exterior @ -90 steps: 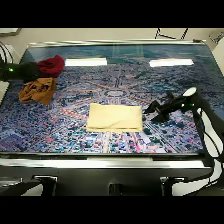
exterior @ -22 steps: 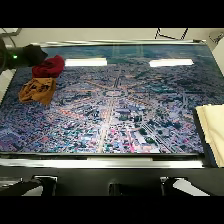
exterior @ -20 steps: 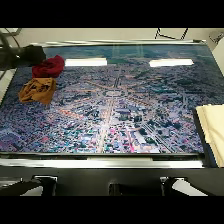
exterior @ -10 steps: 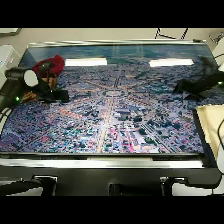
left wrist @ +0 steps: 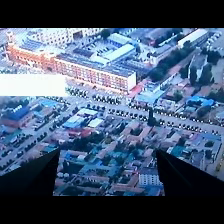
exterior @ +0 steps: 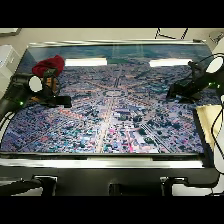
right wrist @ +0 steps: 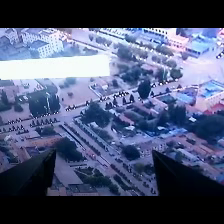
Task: Fold the clothes and pants, and hang the long-sleeved shirts on hangers.
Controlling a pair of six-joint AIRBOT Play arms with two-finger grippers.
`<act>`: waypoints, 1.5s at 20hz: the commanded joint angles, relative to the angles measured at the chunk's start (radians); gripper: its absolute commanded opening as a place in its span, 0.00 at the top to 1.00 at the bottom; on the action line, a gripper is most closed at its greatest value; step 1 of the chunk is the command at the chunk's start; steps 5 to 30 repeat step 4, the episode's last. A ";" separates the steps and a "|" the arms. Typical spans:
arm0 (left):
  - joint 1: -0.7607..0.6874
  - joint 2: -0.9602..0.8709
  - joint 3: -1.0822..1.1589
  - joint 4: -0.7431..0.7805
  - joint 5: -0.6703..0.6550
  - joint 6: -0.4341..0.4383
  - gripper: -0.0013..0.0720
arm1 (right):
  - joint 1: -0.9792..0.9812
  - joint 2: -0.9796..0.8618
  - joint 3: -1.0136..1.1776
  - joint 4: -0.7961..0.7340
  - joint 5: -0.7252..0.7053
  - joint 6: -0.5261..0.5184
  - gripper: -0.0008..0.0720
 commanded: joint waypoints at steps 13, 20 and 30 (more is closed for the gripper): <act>-0.001 0.001 -0.002 0.000 0.000 0.000 0.02 | 0.002 0.000 0.000 -0.001 0.001 0.000 0.07; -0.001 0.001 -0.002 0.000 0.000 0.000 0.02 | 0.002 0.000 0.000 -0.001 0.001 0.000 0.07; -0.001 0.001 -0.002 0.000 0.000 0.000 0.02 | 0.002 0.000 0.000 -0.001 0.001 0.000 0.07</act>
